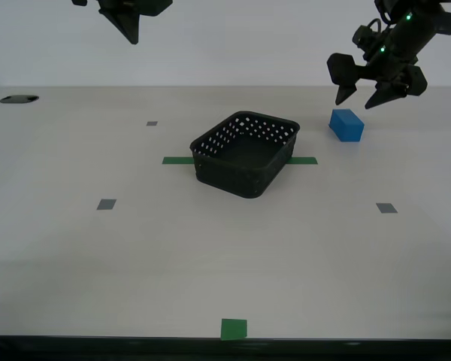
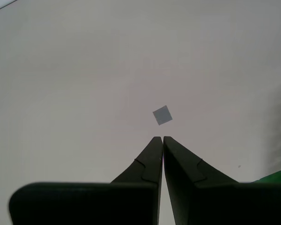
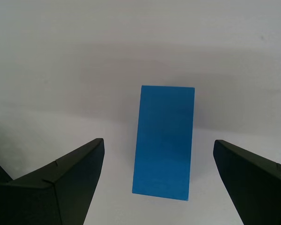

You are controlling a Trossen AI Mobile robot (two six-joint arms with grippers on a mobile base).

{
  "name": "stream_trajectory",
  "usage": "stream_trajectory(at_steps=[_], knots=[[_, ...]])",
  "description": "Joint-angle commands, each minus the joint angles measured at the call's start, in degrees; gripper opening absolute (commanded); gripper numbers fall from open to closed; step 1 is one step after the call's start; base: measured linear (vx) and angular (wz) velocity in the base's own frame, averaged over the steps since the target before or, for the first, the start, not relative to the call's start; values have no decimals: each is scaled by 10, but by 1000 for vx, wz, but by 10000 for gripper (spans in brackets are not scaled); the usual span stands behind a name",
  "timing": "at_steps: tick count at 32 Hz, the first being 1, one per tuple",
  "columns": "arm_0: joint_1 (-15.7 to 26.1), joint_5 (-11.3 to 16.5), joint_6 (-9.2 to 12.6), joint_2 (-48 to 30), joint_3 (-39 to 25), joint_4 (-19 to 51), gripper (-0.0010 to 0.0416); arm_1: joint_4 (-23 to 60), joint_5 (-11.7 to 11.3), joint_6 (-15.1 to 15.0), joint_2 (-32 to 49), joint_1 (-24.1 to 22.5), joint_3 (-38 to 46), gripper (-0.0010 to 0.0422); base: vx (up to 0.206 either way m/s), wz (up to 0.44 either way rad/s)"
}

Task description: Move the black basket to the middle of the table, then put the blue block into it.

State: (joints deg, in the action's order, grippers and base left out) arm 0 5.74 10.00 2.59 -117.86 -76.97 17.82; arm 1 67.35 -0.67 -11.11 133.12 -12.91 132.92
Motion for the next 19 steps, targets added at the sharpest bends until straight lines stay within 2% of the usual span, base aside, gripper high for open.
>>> stream_trajectory(at_steps=[1,9,15,17,19], knots=[[2,0,0,1,0,-4,333,0,1,-3,-1,1,0,0,0,0],[3,-16,1,0,0,-30,324,-2,2,-3,-1,2,0,0,0,0],[3,-15,18,-9,-2,-39,331,-1,3,-2,-1,2,0,0,0,0],[5,-9,22,-29,-7,-36,327,-1,18,-1,-1,2,0,0,0,0],[5,-9,23,-53,-7,-44,322,-1,19,-1,-1,2,0,0,0,0]])
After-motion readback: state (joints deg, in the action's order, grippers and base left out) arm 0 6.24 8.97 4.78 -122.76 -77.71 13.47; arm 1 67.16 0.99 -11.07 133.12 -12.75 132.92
